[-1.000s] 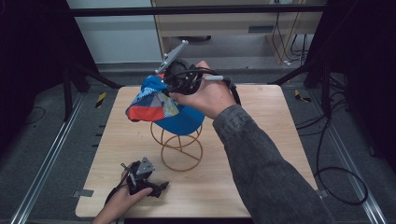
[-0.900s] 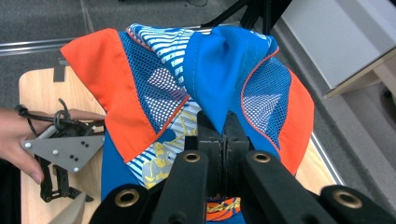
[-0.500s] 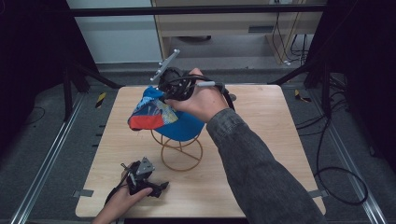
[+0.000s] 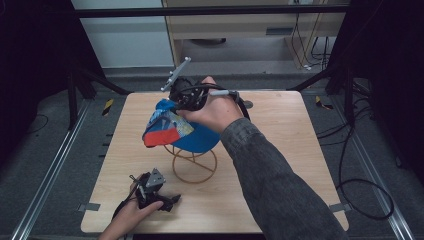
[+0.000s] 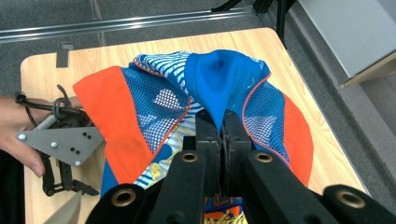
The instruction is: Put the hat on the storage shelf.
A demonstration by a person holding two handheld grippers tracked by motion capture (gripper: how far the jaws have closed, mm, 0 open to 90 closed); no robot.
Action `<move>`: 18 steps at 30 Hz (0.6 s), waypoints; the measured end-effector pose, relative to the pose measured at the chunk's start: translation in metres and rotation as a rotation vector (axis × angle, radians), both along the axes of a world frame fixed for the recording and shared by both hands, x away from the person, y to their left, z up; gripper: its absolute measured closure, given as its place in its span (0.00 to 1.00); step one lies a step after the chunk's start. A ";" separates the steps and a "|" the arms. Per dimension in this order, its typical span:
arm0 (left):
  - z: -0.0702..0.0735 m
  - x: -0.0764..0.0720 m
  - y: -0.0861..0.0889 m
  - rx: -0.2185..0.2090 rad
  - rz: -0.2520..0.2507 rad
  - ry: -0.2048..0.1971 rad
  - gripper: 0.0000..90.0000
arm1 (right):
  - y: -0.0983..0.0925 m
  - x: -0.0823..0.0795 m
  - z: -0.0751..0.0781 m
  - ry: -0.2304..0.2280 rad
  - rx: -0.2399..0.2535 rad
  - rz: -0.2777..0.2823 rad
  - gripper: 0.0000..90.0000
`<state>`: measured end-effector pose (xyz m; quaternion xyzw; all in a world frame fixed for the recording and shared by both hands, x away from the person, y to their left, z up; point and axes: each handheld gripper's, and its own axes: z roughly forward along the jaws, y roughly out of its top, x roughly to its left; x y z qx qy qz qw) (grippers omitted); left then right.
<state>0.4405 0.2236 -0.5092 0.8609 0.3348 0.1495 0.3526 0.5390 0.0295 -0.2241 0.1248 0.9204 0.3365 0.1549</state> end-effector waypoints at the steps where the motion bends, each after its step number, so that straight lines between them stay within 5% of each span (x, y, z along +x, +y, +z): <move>1: 0.000 0.000 0.000 0.000 0.000 0.000 0.00 | 0.000 0.000 0.000 0.001 0.000 0.000 0.97; 18: 0.000 0.000 0.000 -0.004 0.001 -0.001 0.00 | -0.003 -0.003 -0.003 0.004 -0.012 0.010 0.98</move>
